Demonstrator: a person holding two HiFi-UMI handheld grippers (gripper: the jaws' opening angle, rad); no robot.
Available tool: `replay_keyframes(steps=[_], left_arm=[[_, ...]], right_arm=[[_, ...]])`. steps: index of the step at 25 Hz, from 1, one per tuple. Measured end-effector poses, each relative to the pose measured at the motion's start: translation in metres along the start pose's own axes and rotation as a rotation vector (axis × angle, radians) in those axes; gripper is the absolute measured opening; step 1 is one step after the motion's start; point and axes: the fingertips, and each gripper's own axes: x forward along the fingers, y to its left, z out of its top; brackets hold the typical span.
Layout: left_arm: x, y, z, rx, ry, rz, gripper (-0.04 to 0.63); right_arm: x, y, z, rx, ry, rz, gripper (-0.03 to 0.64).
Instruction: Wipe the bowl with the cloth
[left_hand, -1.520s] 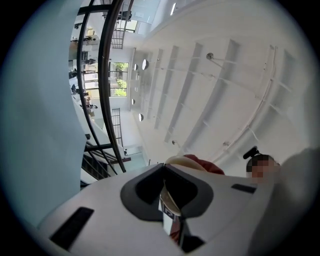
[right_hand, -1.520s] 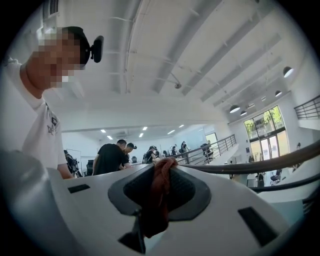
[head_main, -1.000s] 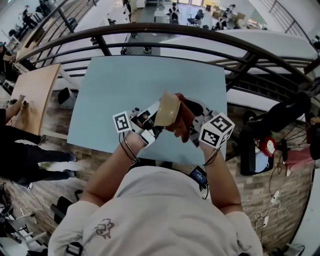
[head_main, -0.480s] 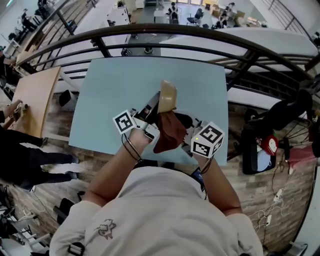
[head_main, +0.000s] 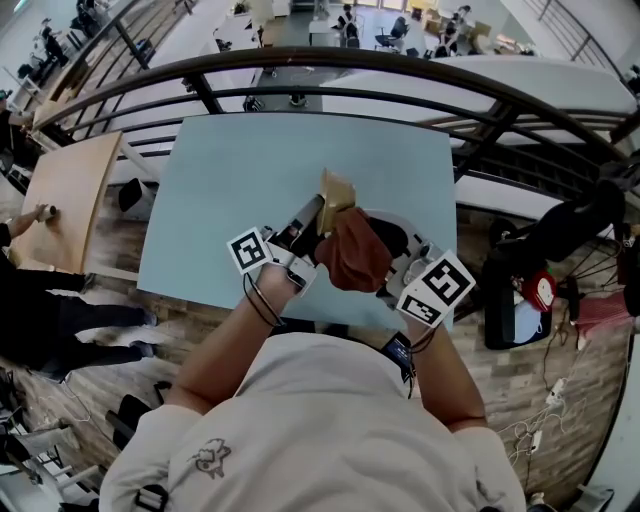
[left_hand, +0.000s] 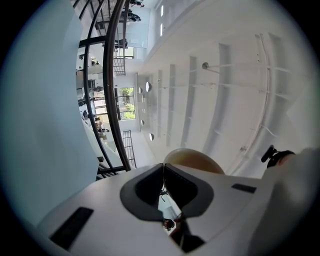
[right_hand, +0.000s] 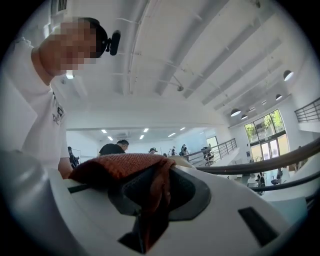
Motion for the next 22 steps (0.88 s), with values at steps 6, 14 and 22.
replay_keyframes(steps=[6, 14, 22], left_arm=[[-0.003, -0.001, -0.013, -0.054, 0.039, -0.031, 0.020], [-0.002, -0.006, -0.033, -0.083, 0.108, -0.047, 0.018], [-0.004, -0.018, -0.027, -0.077, 0.091, -0.087, 0.018]], right_arm=[[-0.004, -0.028, 0.024, -0.018, -0.062, -0.088, 0.087], [-0.012, -0.075, 0.013, 0.025, -0.054, -0.211, 0.087], [-0.006, -0.087, -0.026, 0.161, -0.017, -0.262, 0.087]])
